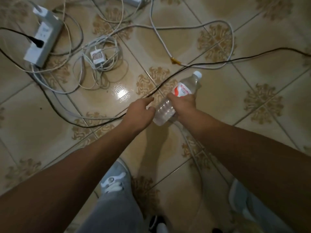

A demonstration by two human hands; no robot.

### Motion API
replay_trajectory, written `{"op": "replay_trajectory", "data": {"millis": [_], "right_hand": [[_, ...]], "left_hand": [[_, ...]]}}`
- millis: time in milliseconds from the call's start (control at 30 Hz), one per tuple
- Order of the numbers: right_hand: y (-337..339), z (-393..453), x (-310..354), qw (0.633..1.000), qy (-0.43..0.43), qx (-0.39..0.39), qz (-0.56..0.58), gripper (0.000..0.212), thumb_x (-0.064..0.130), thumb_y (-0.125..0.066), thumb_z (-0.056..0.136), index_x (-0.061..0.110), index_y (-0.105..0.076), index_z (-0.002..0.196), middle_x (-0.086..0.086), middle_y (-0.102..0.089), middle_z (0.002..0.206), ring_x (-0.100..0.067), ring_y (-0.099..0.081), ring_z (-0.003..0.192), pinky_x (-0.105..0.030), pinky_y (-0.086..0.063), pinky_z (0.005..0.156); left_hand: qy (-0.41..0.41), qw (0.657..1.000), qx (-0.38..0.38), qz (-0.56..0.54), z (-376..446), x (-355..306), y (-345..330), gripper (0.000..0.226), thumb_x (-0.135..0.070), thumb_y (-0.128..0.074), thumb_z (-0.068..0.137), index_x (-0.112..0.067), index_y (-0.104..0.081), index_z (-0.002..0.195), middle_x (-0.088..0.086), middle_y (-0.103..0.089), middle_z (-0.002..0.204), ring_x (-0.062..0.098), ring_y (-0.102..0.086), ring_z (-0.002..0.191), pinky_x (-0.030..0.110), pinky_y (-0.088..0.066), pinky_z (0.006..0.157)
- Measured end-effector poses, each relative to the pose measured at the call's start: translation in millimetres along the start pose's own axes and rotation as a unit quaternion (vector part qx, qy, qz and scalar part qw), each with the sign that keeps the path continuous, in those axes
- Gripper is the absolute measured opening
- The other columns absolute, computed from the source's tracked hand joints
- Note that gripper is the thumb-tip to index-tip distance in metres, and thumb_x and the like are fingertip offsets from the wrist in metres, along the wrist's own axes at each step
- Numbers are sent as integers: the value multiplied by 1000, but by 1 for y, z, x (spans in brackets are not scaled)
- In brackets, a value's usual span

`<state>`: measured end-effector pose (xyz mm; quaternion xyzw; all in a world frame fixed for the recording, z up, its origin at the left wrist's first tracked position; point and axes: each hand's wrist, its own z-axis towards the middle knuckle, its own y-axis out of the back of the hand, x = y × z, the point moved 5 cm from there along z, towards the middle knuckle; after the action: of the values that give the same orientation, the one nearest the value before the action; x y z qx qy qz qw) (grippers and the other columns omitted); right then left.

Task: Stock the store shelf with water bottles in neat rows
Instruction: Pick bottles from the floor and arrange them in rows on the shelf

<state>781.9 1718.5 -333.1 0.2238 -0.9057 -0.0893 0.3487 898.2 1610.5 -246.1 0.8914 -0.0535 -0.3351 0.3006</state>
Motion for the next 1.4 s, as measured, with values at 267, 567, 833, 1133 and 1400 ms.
{"op": "replay_trajectory", "data": {"millis": [267, 567, 833, 1133, 1400], "right_hand": [[112, -58, 79, 996, 81, 9, -44, 98, 62, -78, 24, 15, -60, 109, -7, -70, 96, -26, -70, 81, -46, -62, 66], [355, -209, 232, 957, 261, -122, -5, 54, 38, -85, 65, 14, -52, 100, -1, -62, 89, -19, -63, 81, -29, -48, 64], [622, -392, 229, 894, 311, -320, 31, 62, 41, -86, 61, 19, -52, 109, 3, -64, 102, -16, -63, 90, -30, -53, 73], [814, -645, 50, 770, 236, -587, 83, 63, 40, -87, 64, 25, -48, 111, 5, -60, 112, -15, -60, 104, -31, -52, 89], [835, -795, -85, 672, 116, -724, 105, 59, 48, -83, 59, 24, -49, 101, 3, -58, 103, -18, -61, 92, -36, -54, 82]], "left_hand": [[-82, 990, 74, -93, -52, -152, 12, 50, -1, -42, 84, -21, -61, 125, 4, -67, 109, 20, -63, 90, 23, -47, 70], [-238, 951, 89, -174, -190, -375, 20, 65, 4, -37, 77, -30, -60, 127, -15, -59, 114, 5, -55, 110, 17, -43, 86], [-400, 833, 270, -269, -418, -551, -47, 45, 6, -50, 87, -32, -67, 104, -14, -73, 88, -2, -68, 78, 17, -53, 65], [-512, 687, 487, -166, -700, -591, -172, 48, 7, -49, 88, -28, -67, 117, -5, -71, 110, 13, -68, 100, 36, -56, 85], [-511, 605, 602, -99, -859, -537, -214, 55, 14, -40, 88, -29, -67, 109, -10, -73, 97, 11, -68, 95, 31, -57, 80]]}}
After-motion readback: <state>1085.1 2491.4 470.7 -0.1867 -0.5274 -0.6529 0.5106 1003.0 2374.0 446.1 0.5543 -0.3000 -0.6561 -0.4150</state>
